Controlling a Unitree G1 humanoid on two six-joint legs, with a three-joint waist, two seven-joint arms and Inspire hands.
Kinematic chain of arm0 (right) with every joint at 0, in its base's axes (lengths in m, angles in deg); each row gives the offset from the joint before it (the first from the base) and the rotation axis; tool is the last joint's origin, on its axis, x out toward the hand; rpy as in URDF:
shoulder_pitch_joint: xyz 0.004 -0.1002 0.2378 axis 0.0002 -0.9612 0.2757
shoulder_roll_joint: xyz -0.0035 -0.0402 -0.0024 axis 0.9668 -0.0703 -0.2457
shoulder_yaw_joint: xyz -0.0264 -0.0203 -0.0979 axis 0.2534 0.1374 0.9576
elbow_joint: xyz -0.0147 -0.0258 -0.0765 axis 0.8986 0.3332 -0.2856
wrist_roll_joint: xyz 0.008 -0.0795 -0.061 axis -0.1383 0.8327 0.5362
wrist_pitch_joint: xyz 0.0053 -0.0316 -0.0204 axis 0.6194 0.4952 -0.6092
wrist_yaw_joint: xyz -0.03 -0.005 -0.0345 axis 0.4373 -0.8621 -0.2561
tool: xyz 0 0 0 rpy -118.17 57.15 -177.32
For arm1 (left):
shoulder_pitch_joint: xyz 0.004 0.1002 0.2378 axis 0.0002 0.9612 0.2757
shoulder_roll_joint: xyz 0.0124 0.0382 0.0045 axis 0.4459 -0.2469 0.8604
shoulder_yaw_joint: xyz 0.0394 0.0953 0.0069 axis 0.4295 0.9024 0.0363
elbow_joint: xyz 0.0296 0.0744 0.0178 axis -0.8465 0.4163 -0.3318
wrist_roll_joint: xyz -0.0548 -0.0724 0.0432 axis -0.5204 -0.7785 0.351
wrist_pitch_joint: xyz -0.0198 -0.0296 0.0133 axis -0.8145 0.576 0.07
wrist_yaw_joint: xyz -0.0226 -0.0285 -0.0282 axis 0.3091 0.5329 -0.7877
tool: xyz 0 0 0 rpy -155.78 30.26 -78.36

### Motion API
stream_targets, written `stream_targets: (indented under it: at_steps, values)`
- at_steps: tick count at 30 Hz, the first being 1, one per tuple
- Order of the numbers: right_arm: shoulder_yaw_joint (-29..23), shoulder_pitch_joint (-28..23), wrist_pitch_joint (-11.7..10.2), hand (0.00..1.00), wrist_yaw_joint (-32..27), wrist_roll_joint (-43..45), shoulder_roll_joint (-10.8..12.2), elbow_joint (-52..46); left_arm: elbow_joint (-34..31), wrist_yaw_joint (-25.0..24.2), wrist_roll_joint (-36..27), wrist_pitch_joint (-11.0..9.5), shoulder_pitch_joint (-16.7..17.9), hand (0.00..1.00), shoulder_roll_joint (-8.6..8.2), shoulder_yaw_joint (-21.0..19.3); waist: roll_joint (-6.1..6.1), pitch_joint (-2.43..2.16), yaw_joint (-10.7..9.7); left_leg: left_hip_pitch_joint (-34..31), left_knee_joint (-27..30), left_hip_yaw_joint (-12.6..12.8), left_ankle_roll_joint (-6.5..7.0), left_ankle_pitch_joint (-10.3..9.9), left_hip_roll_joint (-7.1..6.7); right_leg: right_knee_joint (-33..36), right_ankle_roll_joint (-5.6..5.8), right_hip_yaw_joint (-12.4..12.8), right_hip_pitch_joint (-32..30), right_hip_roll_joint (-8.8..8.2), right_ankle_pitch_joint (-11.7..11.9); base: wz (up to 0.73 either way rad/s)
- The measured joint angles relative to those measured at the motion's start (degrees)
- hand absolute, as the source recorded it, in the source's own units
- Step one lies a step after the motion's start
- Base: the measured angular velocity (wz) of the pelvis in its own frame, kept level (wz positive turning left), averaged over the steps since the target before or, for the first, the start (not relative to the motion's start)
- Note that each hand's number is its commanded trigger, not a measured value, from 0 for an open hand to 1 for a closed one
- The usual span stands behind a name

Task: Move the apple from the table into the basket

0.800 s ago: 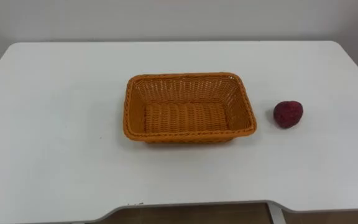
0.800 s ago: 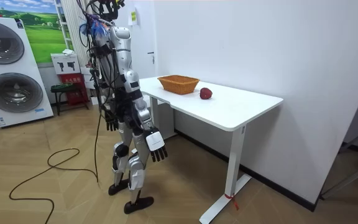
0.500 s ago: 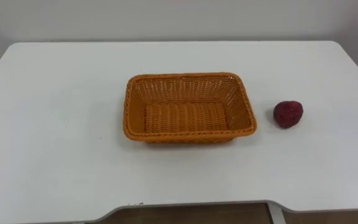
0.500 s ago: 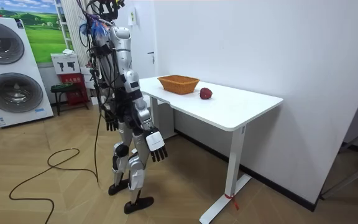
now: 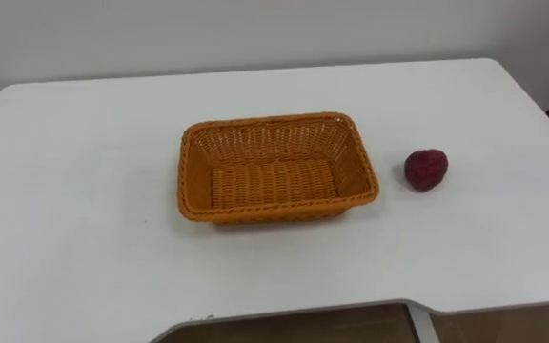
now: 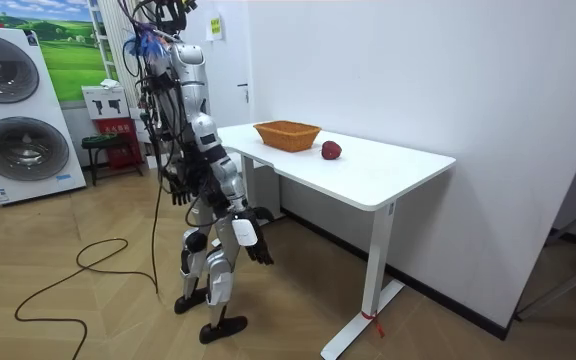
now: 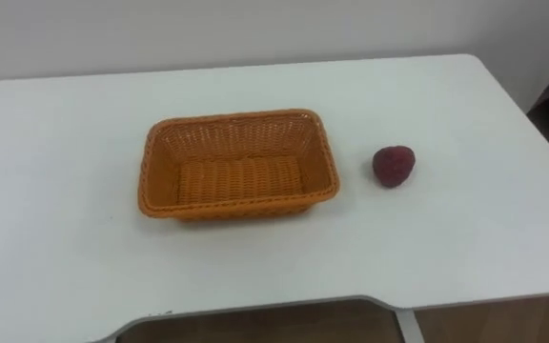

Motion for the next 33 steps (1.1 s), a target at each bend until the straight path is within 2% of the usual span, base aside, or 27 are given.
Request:
stream_targets:
  at_steps: [2,3,8,10,14,17,18,22,24,25,27,30,33]
  values:
    - [-2.5,0.1,-1.6,0.0,-2.1,-3.3,-0.5,-2.0,-0.2,0.7,0.0,-0.6,0.1,0.0,0.26,-1.3,-0.05,-0.08,-0.1,0.0,0.0,0.1,0.0,0.0,-0.01,0.1,0.0,0.0,-0.1,-0.02,0.0,-0.04]
    - [-4.1,0.2,-2.3,0.0,-4.3,-4.7,-0.7,-3.8,-0.4,1.0,0.0,-1.2,0.1,0.0,0.38,-1.5,-0.31,-0.27,-0.2,-0.1,0.0,0.2,0.01,0.0,-0.01,0.5,0.0,0.2,-0.5,-0.03,0.0,-0.07]
    - [-7.3,1.1,-4.5,0.0,-12.1,-6.6,-1.1,-10.4,-0.9,1.9,-0.1,-1.9,0.2,0.0,0.51,-1.7,-0.62,-0.44,-0.1,-0.5,0.3,1.6,0.01,0.0,0.01,2.0,-0.1,1.3,-1.6,-0.09,-0.3,-0.14]
    - [-9.5,1.2,-4.8,0.0,-16.9,-6.5,-1.1,-17.0,-1.1,1.9,-0.1,-2.4,0.3,0.0,0.5,-2.0,-0.85,-0.4,-0.3,-0.5,0.3,1.9,0.02,0.0,-0.03,2.1,-0.09,1.5,-1.7,-0.12,-0.3,-0.04]
    - [-9.8,1.3,-7.3,0.0,-23.1,-4.9,-2.2,-26.7,-1.2,2.0,-0.2,-3.0,0.7,0.0,0.67,-2.0,-1.33,-0.4,-0.2,-0.3,0.3,2.3,0.02,0.0,-0.05,2.0,0.0,2.1,-1.8,-0.03,-0.4,-0.06]
    - [-9.5,1.5,-9.5,0.0,-27.3,-1.0,-3.4,-31.8,-1.3,2.2,-0.1,-3.8,0.7,0.0,0.87,-1.8,-1.8,-0.4,0.0,-0.9,0.4,2.2,0.02,0.0,-0.1,1.9,0.1,2.2,-2.7,-0.03,-0.5,0.03]
    - [-9.5,2.3,-9.7,0.0,-29.0,2.0,-3.5,-33.3,-1.5,2.1,-0.1,-3.8,0.9,0.0,0.9,-1.8,-2.06,-0.3,0.0,-1.1,0.4,2.2,0.03,0.0,-0.08,2.0,0.09,2.3,-3.0,-0.01,-0.5,0.0]
    - [-8.7,2.5,-9.7,0.0,-34.3,12.2,-3.5,-40.8,-2.4,2.2,0.1,-4.0,1.0,0.0,0.97,-0.7,-1.96,-0.39,0.3,-2.4,0.5,2.3,0.07,0.1,-0.17,2.9,0.05,2.3,-4.4,-0.1,-0.5,-0.04]
    - [-6.5,2.6,-10.8,0.0,-36.9,18.3,-3.8,-45.1,-2.1,2.2,0.2,-4.1,0.6,0.0,1.4,0.0,-1.93,-0.37,0.4,-3.0,0.9,2.2,0.07,0.1,-0.09,3.4,0.03,2.1,-4.9,-0.13,-0.4,0.0]
    - [-5.5,2.7,-11.2,0.0,-37.8,21.4,-4.0,-46.8,-2.0,2.2,0.3,-4.5,0.6,0.0,1.66,0.9,-1.68,-0.53,0.5,-3.0,1.0,2.2,0.07,0.1,-0.05,3.5,0.03,2.1,-4.8,-0.12,-0.4,0.0]
    - [-4.0,2.8,-11.5,0.0,-38.4,26.9,-4.0,-49.6,-2.0,2.2,1.4,-4.5,0.6,0.0,1.63,1.7,-1.72,-0.38,0.6,-3.0,1.0,2.3,0.07,0.1,-0.05,3.4,0.03,2.1,-4.8,-0.12,-0.4,0.0]
    - [-1.8,3.3,-11.5,0.0,-37.7,34.2,-4.2,-52.1,-1.9,2.1,1.5,-4.5,0.6,0.0,1.81,2.9,-1.3,-0.61,1.0,-2.9,1.0,2.3,0.07,0.1,-0.05,3.0,-0.01,2.0,-4.4,-0.11,-0.4,0.0]
    - [0.8,4.2,-11.4,0.0,-35.8,36.9,-5.1,-52.4,-1.9,2.0,1.5,-4.5,0.6,0.0,1.8,4.4,-1.22,-0.52,1.8,-2.9,1.0,2.3,0.07,0.1,-0.02,2.9,-0.11,2.0,-4.5,-0.13,-0.3,0.0]
